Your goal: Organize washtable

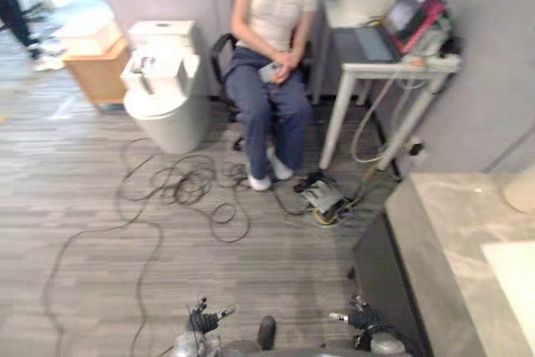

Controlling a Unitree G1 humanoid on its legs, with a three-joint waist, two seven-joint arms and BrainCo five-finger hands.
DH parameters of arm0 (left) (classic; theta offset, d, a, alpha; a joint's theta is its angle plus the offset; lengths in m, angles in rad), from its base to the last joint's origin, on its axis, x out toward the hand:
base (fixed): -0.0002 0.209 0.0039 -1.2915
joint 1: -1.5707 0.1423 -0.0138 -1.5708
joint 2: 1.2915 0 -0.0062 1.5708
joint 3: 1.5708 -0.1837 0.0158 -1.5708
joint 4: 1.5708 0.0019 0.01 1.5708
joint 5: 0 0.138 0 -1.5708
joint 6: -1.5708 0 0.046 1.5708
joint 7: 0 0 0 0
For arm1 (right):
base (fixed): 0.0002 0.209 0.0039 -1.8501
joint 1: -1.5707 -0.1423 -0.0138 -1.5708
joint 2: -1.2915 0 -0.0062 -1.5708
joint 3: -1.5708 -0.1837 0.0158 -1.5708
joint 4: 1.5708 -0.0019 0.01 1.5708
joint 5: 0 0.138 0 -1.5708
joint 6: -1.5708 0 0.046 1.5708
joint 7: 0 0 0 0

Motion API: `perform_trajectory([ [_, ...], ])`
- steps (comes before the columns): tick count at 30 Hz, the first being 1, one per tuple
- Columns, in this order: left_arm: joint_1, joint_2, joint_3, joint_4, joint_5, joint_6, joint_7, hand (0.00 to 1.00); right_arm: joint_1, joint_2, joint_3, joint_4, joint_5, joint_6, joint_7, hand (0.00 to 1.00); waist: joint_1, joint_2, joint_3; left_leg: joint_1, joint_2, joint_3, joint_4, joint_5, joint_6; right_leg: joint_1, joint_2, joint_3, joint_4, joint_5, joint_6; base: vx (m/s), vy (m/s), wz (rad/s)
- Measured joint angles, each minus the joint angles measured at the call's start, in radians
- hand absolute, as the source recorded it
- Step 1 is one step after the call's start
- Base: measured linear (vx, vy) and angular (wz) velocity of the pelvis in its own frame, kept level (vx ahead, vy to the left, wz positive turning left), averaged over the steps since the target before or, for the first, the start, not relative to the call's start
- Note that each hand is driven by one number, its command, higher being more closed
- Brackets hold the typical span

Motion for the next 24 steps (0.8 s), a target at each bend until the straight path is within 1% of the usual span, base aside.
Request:
perform_trajectory([
  [1,0.0,-0.002,0.002,-0.003,-0.013,-0.002,0.0,0.0,-0.003,0.004,0.0,-0.001,0.0,0.0,0.0,0.0,0.002,0.002,0.002,-0.025,0.016,0.04,0.038,-0.009,-0.002,0.011,0.001,-0.026,-0.006,0.001,-0.001,0.08,-0.049,1.33],
  [2,-0.002,-0.002,0.017,-0.009,-0.029,-0.005,0.002,0.0,-0.006,0.02,0.0,-0.004,0.0,0.001,-0.005,0.0,0.013,-0.002,0.004,-0.065,0.043,0.124,0.105,-0.036,0.002,0.032,0.002,-0.086,-0.013,0.002,-0.003,0.07,-0.036,1.0],
  [3,-0.003,-0.003,0.022,-0.014,-0.032,-0.004,0.001,0.0,-0.007,0.028,0.0,-0.006,0.0,0.001,-0.007,0.0,0.017,-0.003,0.006,-0.081,0.056,0.172,0.128,-0.049,0.009,0.043,0.004,-0.114,-0.018,0.002,-0.003,0.07,-0.028,1.12],
  [4,-0.005,-0.003,0.024,-0.024,-0.039,-0.005,0.001,0.0,-0.014,0.041,0.0,-0.006,0.0,0.001,-0.011,0.0,0.026,-0.007,0.008,-0.099,0.081,0.257,0.159,-0.082,0.03,0.066,0.007,-0.162,-0.031,0.002,-0.003,0.08,-0.033,0.96],
  [5,-0.005,0.003,0.026,-0.024,-0.045,-0.006,0.0,0.0,-0.024,0.052,0.0,-0.006,0.0,0.0,-0.013,0.0,0.029,-0.018,0.009,-0.106,0.101,0.344,0.169,-0.108,0.038,0.088,0.001,-0.208,-0.055,0.001,-0.002,0.08,-0.012,0.96],
  [6,-0.005,0.004,0.025,-0.024,-0.045,-0.005,0.0,0.0,-0.031,0.056,0.0,-0.006,0.0,0.0,-0.013,0.0,0.027,-0.024,0.009,-0.104,0.106,0.401,0.169,-0.115,0.048,0.1,-0.004,-0.234,-0.07,0.002,-0.002,0.16,0.016,1.04],
  [7,-0.01,0.01,0.025,-0.016,-0.045,0.0,-0.002,0.0,-0.042,0.056,0.0,-0.006,0.0,-0.001,-0.014,0.0,0.018,-0.03,0.012,-0.089,0.133,0.516,0.171,-0.123,0.058,0.115,-0.019,-0.279,-0.09,0.005,0.005,0.14,0.049,0.96],
  [8,-0.017,0.016,0.025,-0.01,-0.045,0.0,-0.003,0.0,-0.047,0.053,0.0,-0.005,0.0,-0.001,-0.015,0.0,0.02,-0.032,0.014,-0.088,0.144,0.591,0.177,-0.141,0.066,0.12,-0.03,-0.302,-0.092,0.007,0.009,0.21,0.11,1.11],
  [9,-0.032,0.014,0.025,0.003,-0.045,0.005,-0.003,0.0,-0.054,0.053,-0.001,-0.005,0.0,0.002,-0.015,0.0,0.025,-0.027,0.014,-0.087,0.148,0.652,0.189,-0.154,0.061,0.127,-0.039,-0.328,-0.093,0.009,0.02,0.16,0.103,0.68],
  [10,-0.033,0.014,0.025,0.003,-0.046,0.006,-0.003,0.0,-0.054,0.052,-0.001,-0.004,0.0,0.003,-0.015,0.0,0.026,-0.029,0.017,-0.087,0.142,0.64,0.189,-0.149,0.065,0.13,-0.04,-0.331,-0.094,0.01,0.02,0.16,0.112,0.62],
  [12,-0.038,0.027,0.022,0.022,-0.047,0.011,-0.003,0.0,-0.066,0.063,0.001,-0.004,0.0,0.003,-0.015,0.0,0.024,-0.044,0.018,-0.053,0.081,0.589,0.133,-0.14,0.077,0.158,-0.057,-0.329,-0.108,0.03,0.026,0.13,0.111,0.54],
  [13,-0.037,0.028,0.021,0.024,-0.047,0.013,-0.003,0.0,-0.069,0.064,0.001,-0.001,0.0,0.003,-0.015,0.0,0.026,-0.044,0.018,-0.043,0.07,0.576,0.119,-0.139,0.079,0.164,-0.062,-0.323,-0.1,0.039,0.028,0.13,0.103,0.55],
  [14,-0.036,0.032,0.02,0.029,-0.05,0.016,-0.003,0.0,-0.079,0.062,0.0,0.01,0.0,0.003,-0.014,0.0,0.025,-0.04,0.018,-0.024,0.057,0.556,0.097,-0.14,0.078,0.149,-0.085,-0.319,-0.026,0.045,0.036,0.1,0.095,0.61],
  [15,-0.036,0.034,0.009,0.033,-0.05,0.017,-0.003,0.0,-0.078,0.063,0.001,0.012,0.0,0.003,-0.013,0.0,0.023,-0.033,0.021,-0.002,0.049,0.512,0.085,-0.145,0.077,0.109,-0.117,-0.312,0.133,0.056,0.033,0.11,0.105,0.68],
  [16,-0.037,0.034,-0.001,0.034,-0.05,0.016,-0.003,0.0,-0.074,0.063,0.001,0.012,0.0,0.003,-0.013,0.0,0.023,-0.031,0.022,0.007,0.046,0.492,0.083,-0.147,0.078,0.084,-0.128,-0.286,0.21,0.053,0.031,0.12,0.106,0.7],
  [17,-0.039,0.038,-0.009,0.037,-0.049,0.016,-0.003,0.0,-0.071,0.064,0.001,0.012,-0.001,0.003,-0.012,0.0,0.021,-0.025,0.026,0.014,0.044,0.47,0.083,-0.151,0.073,0.053,-0.127,-0.24,0.289,0.039,0.017,0.11,0.066,0.78],
  [18,-0.041,0.042,-0.013,0.039,-0.05,0.016,-0.004,0.0,-0.06,0.063,0.001,0.01,-0.002,0.004,-0.012,0.0,0.017,-0.023,0.03,0.036,0.042,0.431,0.079,-0.155,0.068,-0.002,-0.102,-0.148,0.401,0.007,0.016,0.14,0.059,0.93],
  [19,-0.04,0.044,-0.011,0.039,-0.05,0.017,-0.004,0.0,-0.049,0.063,0.001,0.009,-0.003,0.004,-0.012,0.0,0.017,-0.019,0.033,0.054,0.038,0.404,0.076,-0.159,0.062,-0.039,-0.078,-0.077,0.443,-0.017,0.025,0.15,0.052,1.14],
  [20,-0.039,0.042,-0.007,0.041,-0.05,0.017,-0.004,0.0,-0.038,0.06,0.0,0.009,-0.005,0.004,-0.012,0.0,0.018,-0.021,0.032,0.076,0.03,0.371,0.066,-0.161,0.058,-0.075,-0.054,-0.02,0.441,-0.045,0.029,0.12,0.033,0.9],
  [21,-0.039,0.039,-0.004,0.041,-0.05,0.016,-0.005,0.0,-0.035,0.057,0.0,0.009,-0.009,0.004,-0.012,0.0,0.019,-0.02,0.032,0.085,0.025,0.355,0.062,-0.161,0.058,-0.092,-0.047,-0.002,0.423,-0.054,0.028,0.11,0.023,0.94],
  [23,-0.041,0.026,0.009,0.045,-0.049,0.016,-0.005,0.0,-0.032,0.056,-0.016,-0.003,-0.021,0.003,-0.012,0.0,0.018,-0.017,0.034,0.089,0.008,0.28,0.064,-0.165,0.061,-0.179,-0.026,0.081,0.312,-0.059,0.039,0.1,0.005,0.88],
  [24,-0.042,0.02,0.017,0.046,-0.049,0.016,-0.005,0.0,-0.03,0.058,-0.026,-0.006,-0.021,0.002,-0.012,0.0,0.017,-0.014,0.035,0.089,0.006,0.259,0.066,-0.165,0.061,-0.199,-0.011,0.116,0.281,-0.057,0.043,0.11,-0.024,1.0],
])
